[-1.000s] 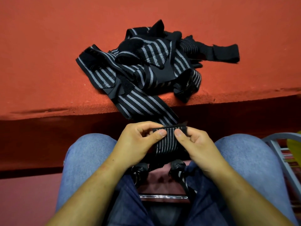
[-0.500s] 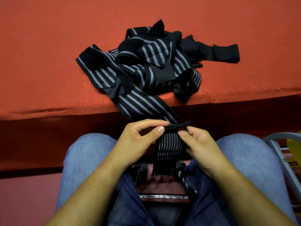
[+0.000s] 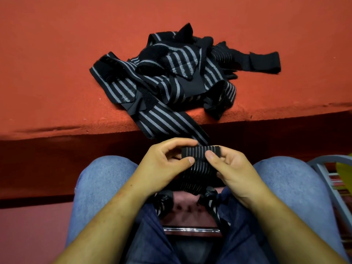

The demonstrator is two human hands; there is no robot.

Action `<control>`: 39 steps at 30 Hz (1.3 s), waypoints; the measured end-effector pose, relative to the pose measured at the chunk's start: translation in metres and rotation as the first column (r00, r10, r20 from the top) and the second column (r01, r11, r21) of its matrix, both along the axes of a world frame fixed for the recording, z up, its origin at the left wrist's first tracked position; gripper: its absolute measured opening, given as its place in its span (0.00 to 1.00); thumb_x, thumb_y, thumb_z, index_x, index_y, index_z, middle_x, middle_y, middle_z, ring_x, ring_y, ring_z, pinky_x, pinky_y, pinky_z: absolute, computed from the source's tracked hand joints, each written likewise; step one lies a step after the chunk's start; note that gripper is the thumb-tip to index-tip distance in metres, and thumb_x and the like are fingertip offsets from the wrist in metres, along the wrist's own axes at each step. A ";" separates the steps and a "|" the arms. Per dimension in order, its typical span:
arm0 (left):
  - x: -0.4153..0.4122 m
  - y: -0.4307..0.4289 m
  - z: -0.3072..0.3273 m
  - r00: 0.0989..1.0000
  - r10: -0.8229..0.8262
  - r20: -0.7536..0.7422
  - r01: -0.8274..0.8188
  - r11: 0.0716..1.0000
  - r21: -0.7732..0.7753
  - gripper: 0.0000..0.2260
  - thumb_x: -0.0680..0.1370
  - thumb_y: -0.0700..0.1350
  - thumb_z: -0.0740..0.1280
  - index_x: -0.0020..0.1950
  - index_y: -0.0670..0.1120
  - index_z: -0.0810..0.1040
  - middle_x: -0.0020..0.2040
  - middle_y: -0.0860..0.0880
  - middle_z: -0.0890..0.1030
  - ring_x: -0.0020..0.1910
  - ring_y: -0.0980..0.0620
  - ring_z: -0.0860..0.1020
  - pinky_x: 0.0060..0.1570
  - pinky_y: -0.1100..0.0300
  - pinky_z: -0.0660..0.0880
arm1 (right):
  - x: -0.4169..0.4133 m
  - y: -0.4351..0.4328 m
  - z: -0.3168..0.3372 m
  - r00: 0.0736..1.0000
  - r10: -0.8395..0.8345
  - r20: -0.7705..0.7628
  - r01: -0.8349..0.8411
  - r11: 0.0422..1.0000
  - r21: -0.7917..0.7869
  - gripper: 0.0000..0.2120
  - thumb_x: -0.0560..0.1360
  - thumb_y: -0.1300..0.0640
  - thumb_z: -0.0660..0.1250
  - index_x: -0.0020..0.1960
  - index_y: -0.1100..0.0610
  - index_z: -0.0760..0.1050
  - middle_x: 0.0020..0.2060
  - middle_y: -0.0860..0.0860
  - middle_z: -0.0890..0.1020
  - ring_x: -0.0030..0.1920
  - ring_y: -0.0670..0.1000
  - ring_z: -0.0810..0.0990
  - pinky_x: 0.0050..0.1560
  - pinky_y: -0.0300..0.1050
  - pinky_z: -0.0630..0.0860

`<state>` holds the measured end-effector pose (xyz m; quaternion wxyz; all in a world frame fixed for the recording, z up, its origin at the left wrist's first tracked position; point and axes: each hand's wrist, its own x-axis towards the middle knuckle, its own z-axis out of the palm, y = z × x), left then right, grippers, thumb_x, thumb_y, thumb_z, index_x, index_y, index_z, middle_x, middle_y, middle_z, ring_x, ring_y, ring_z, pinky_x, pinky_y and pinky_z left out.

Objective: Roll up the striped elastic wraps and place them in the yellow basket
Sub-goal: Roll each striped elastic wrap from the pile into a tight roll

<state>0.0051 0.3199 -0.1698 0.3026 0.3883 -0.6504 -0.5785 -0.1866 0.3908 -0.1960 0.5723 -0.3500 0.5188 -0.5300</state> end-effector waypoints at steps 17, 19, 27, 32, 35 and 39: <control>0.001 0.000 -0.002 1.000 0.020 0.002 -0.020 0.999 0.036 0.03 0.79 0.43 0.74 0.49 0.49 0.87 0.45 0.38 0.85 0.43 0.52 0.81 0.48 0.58 0.79 | -0.001 0.000 0.001 0.999 -0.015 -0.048 0.016 1.000 0.004 0.15 0.78 0.49 0.68 0.58 0.55 0.85 0.53 0.59 0.88 0.56 0.59 0.87 0.62 0.59 0.80; 0.000 0.000 -0.003 1.000 0.009 -0.014 -0.008 0.999 0.054 0.05 0.79 0.42 0.74 0.52 0.50 0.87 0.47 0.40 0.86 0.45 0.51 0.82 0.51 0.59 0.80 | -0.002 -0.001 0.000 0.999 -0.019 -0.051 0.020 1.000 0.003 0.13 0.79 0.49 0.68 0.58 0.54 0.85 0.53 0.59 0.88 0.56 0.61 0.87 0.63 0.60 0.80; 0.000 -0.002 -0.003 0.996 0.078 -0.042 -0.077 0.997 0.030 0.08 0.78 0.40 0.75 0.54 0.52 0.87 0.48 0.38 0.85 0.44 0.48 0.81 0.53 0.51 0.81 | 0.001 -0.001 0.001 1.000 0.020 0.002 -0.020 0.994 0.112 0.22 0.76 0.44 0.67 0.59 0.60 0.83 0.53 0.59 0.88 0.57 0.59 0.87 0.60 0.54 0.82; 0.000 -0.002 -0.003 0.991 0.117 -0.062 -0.113 0.992 0.060 0.09 0.77 0.39 0.75 0.53 0.52 0.87 0.44 0.45 0.85 0.42 0.51 0.81 0.49 0.57 0.80 | 0.002 -0.002 0.002 0.998 0.067 -0.015 -0.063 0.982 0.180 0.30 0.75 0.37 0.64 0.58 0.63 0.84 0.53 0.60 0.88 0.57 0.60 0.86 0.64 0.60 0.80; -0.001 -0.002 0.000 0.991 0.117 -0.064 -0.114 0.993 0.040 0.10 0.76 0.36 0.75 0.52 0.50 0.86 0.47 0.50 0.87 0.44 0.55 0.84 0.50 0.63 0.79 | 0.001 -0.002 0.004 0.998 0.061 0.006 -0.061 0.982 0.180 0.29 0.75 0.37 0.64 0.59 0.61 0.84 0.54 0.59 0.88 0.58 0.59 0.86 0.66 0.59 0.79; 0.000 -0.004 0.001 0.993 0.118 0.005 -0.116 0.988 -0.097 0.11 0.75 0.36 0.77 0.50 0.52 0.87 0.49 0.54 0.87 0.50 0.58 0.84 0.55 0.64 0.77 | 0.000 -0.001 0.007 0.998 0.055 0.038 -0.060 0.986 0.158 0.27 0.76 0.37 0.62 0.58 0.57 0.85 0.54 0.57 0.88 0.57 0.55 0.87 0.62 0.53 0.79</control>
